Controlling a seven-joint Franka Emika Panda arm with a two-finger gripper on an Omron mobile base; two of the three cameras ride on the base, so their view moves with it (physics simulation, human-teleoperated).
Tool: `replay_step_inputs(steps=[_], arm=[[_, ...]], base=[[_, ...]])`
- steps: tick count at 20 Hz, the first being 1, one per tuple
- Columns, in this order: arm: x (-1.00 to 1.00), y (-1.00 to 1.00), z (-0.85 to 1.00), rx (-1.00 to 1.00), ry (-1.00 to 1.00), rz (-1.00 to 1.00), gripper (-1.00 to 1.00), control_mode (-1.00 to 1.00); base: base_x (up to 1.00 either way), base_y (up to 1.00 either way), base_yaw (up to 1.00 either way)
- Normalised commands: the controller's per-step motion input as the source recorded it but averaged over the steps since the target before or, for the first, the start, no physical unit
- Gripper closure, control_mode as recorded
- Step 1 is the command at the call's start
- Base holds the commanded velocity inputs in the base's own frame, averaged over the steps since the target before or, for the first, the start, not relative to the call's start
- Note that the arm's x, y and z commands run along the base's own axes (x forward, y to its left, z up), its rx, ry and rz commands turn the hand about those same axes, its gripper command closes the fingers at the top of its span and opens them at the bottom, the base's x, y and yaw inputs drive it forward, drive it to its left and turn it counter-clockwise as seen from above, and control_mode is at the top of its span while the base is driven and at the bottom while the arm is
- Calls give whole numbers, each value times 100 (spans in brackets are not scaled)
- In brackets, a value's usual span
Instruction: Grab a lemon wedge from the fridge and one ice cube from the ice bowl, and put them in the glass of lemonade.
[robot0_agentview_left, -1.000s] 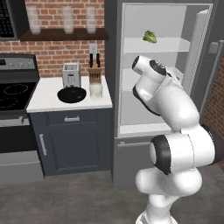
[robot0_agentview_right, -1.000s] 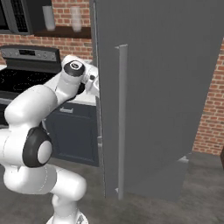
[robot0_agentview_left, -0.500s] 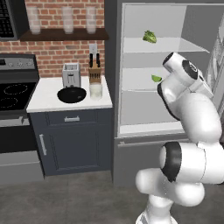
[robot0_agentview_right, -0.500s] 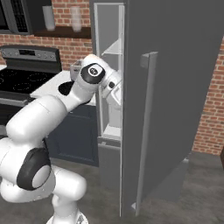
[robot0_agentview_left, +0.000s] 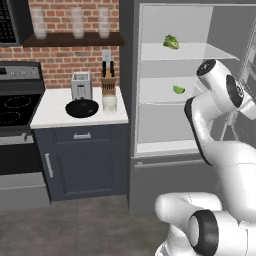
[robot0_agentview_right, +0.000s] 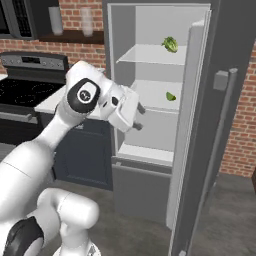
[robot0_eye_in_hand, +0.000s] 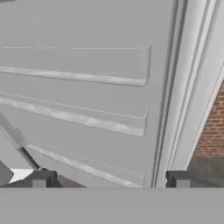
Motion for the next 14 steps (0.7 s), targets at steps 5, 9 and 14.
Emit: replay_step_inputs(steps=[5, 9, 14], arm=[[-1, 84, 2, 10, 11, 64, -100, -100], [-8, 35, -25, 35, 15, 71, -100, -100], [-11, 50, -28, 31, 12, 60, -100, -100]], base=[[0, 0, 0], [0, 0, 0], [0, 0, 0]])
